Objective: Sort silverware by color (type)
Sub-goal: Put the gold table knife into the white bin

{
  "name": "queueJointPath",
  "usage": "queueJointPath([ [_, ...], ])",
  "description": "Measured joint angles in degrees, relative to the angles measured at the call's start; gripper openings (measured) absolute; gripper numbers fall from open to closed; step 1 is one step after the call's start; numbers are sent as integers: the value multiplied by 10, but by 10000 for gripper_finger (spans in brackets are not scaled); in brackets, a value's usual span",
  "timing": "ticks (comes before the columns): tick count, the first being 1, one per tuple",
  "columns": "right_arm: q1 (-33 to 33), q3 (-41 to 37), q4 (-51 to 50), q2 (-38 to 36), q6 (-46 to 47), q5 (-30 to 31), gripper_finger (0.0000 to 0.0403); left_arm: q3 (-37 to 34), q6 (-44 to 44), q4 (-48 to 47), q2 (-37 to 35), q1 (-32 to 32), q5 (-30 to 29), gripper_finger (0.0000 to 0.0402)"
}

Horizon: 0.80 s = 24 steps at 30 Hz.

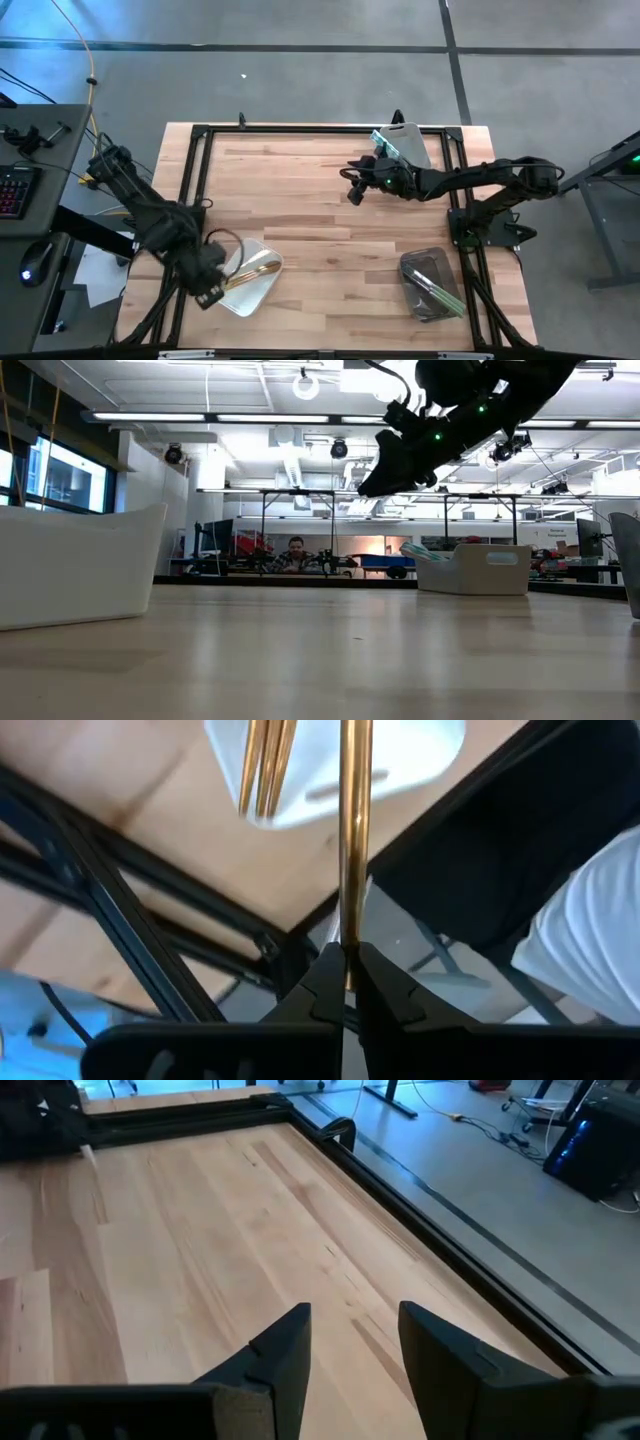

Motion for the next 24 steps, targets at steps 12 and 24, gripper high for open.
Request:
queueJointPath([
  [12,0,0,8,0,-10,0,137,-92,16,61,1,-29,-2,0],
  [24,0,0,9,0,-10,0,137,-143,93,81,1,31,6,0],
])
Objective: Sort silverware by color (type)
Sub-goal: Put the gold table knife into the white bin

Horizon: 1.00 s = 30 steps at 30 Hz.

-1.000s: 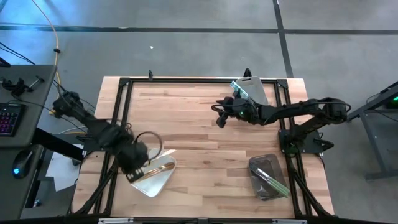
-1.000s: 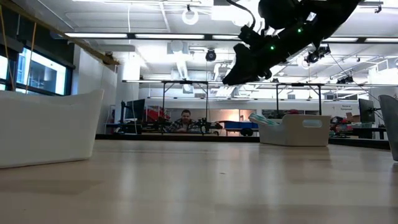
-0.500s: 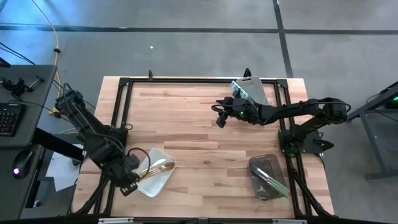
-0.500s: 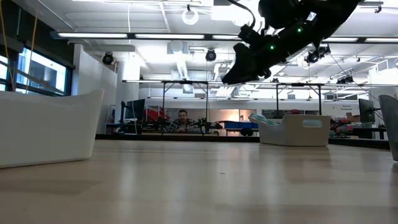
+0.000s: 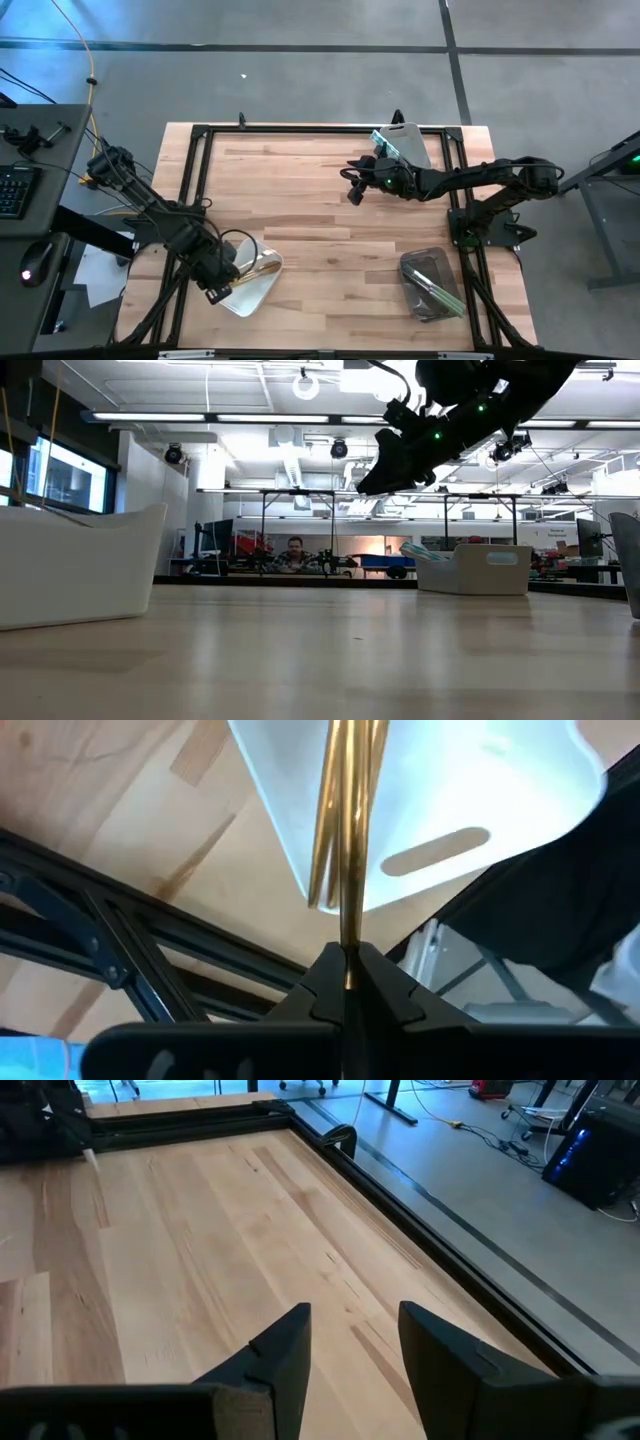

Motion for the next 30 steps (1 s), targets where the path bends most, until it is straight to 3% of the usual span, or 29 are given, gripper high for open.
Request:
queueJointPath([
  [7,0,0,0,0,-2,0,137,-12,14,7,0,1,0,4],
  [16,0,0,0,0,-2,0,137,-12,19,22,0,1,1,57],
  [21,0,0,0,0,-2,0,137,-12,39,21,0,1,-3,67],
  [26,0,0,0,0,-2,0,137,16,80,-7,0,-3,-6,45],
  [30,0,0,0,0,-1,-11,137,22,122,-2,-5,1,-71,9],
])
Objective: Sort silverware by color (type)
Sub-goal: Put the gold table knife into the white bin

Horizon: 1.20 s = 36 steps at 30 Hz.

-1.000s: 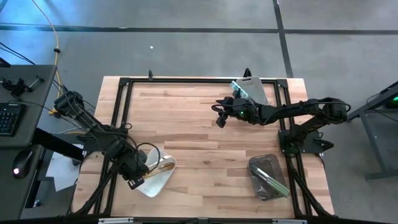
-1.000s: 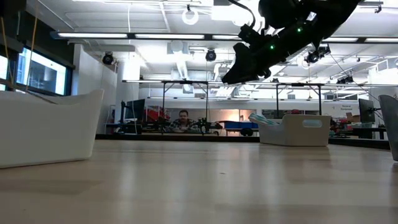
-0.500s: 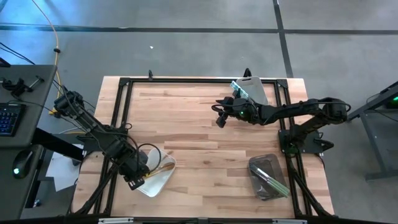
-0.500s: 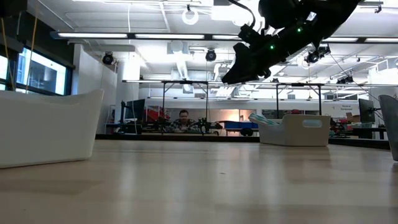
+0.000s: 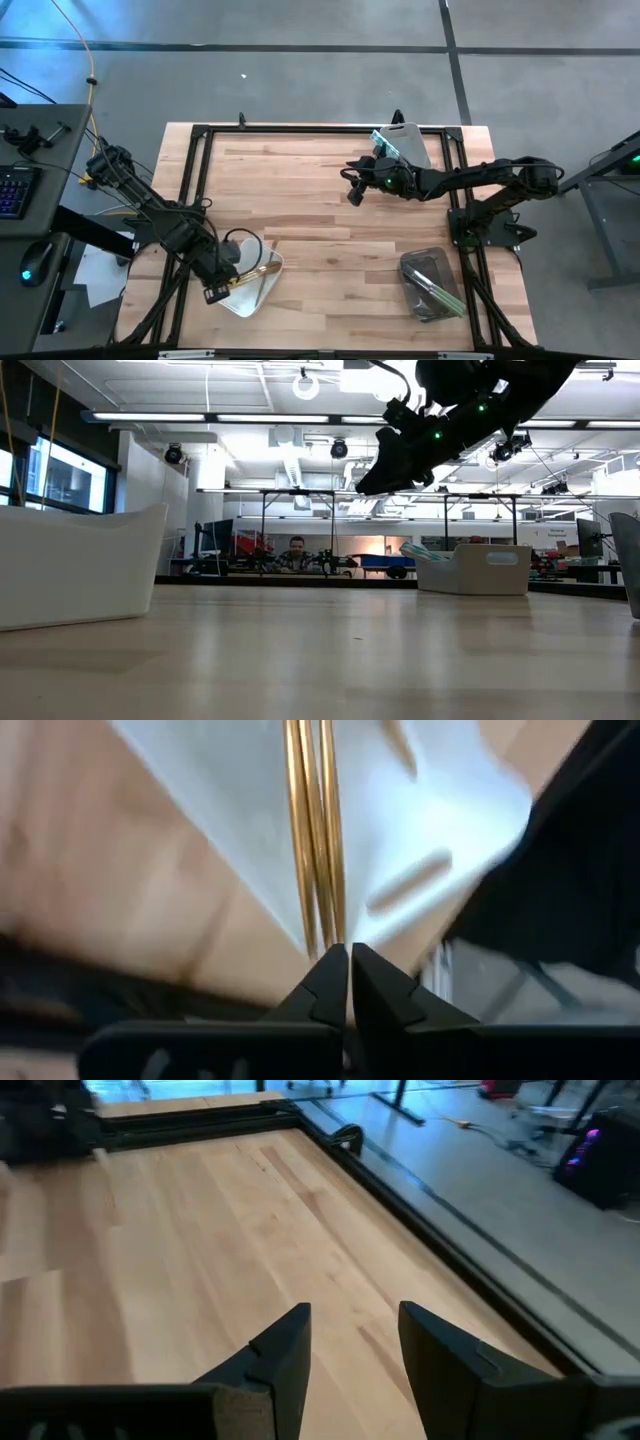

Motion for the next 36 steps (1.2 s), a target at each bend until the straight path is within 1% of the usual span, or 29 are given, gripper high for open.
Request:
queueJointPath([
  [2,0,0,1,0,1,-21,137,-6,18,22,-3,7,-41,3],
  [4,0,0,9,1,7,-44,137,-22,40,62,-9,17,-69,2],
  [7,0,0,28,3,24,-90,137,-53,79,136,-26,38,-101,1],
  [9,0,1,46,9,30,-115,137,-87,104,188,-39,53,-118,0],
  [12,0,1,64,17,31,-127,137,-154,119,282,-59,82,-126,0],
  [15,0,1,63,19,31,-128,137,-216,86,342,-60,118,-112,1],
  [17,0,1,65,20,31,-128,137,-237,72,371,-51,139,-100,9],
  [21,0,1,68,22,29,-128,137,-235,84,404,-31,161,-109,41],
  [26,-1,1,67,23,26,-128,137,-216,100,405,4,165,-122,92],
  [29,-1,1,65,23,25,-128,137,-210,92,403,32,165,-124,116],
  [32,-1,1,62,23,20,-128,137,-198,88,402,57,165,-126,132],
  [36,-1,1,61,23,20,-128,137,-175,111,403,81,165,-134,137],
])
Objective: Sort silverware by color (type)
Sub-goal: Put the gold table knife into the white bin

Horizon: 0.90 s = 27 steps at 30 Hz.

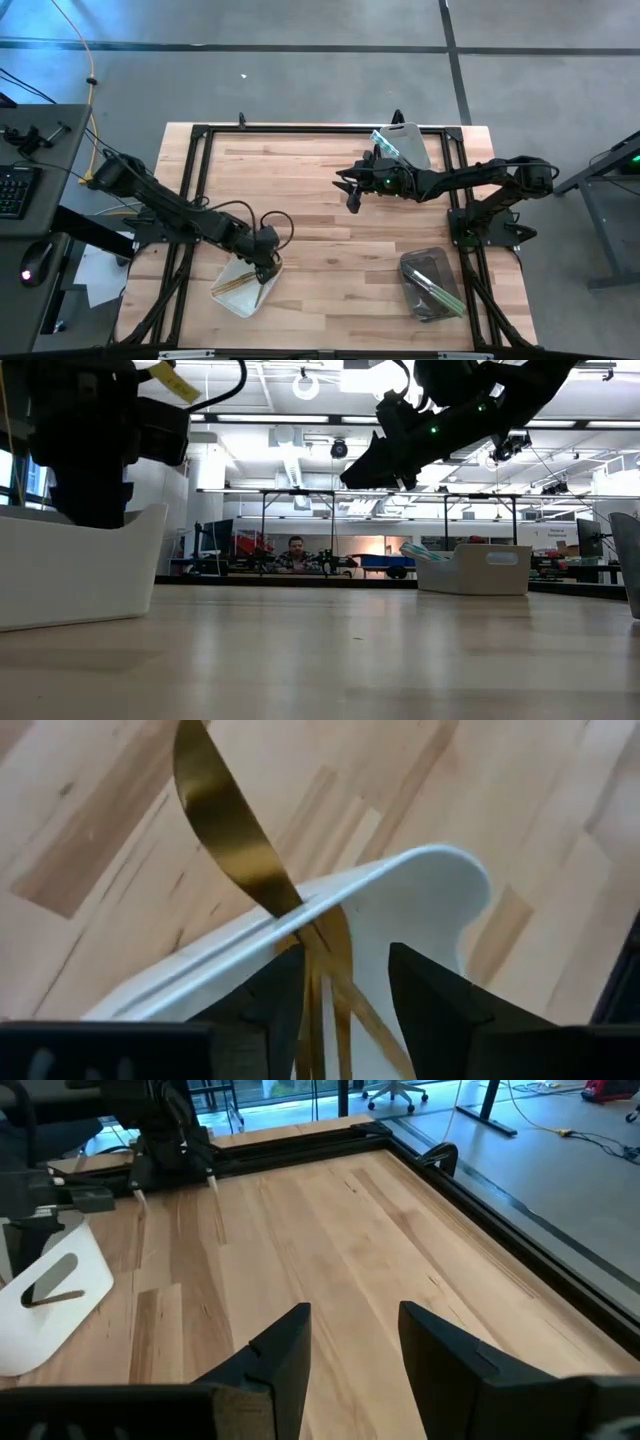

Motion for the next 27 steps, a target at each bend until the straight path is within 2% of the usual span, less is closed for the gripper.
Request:
queueJointPath([
  [7,0,0,0,0,0,0,137,11,11,-44,15,2,-16,110],
  [15,0,0,-2,0,0,0,137,12,13,-45,9,3,24,11],
  [27,0,0,-2,0,0,0,137,11,1,-51,-5,34,106,2],
])
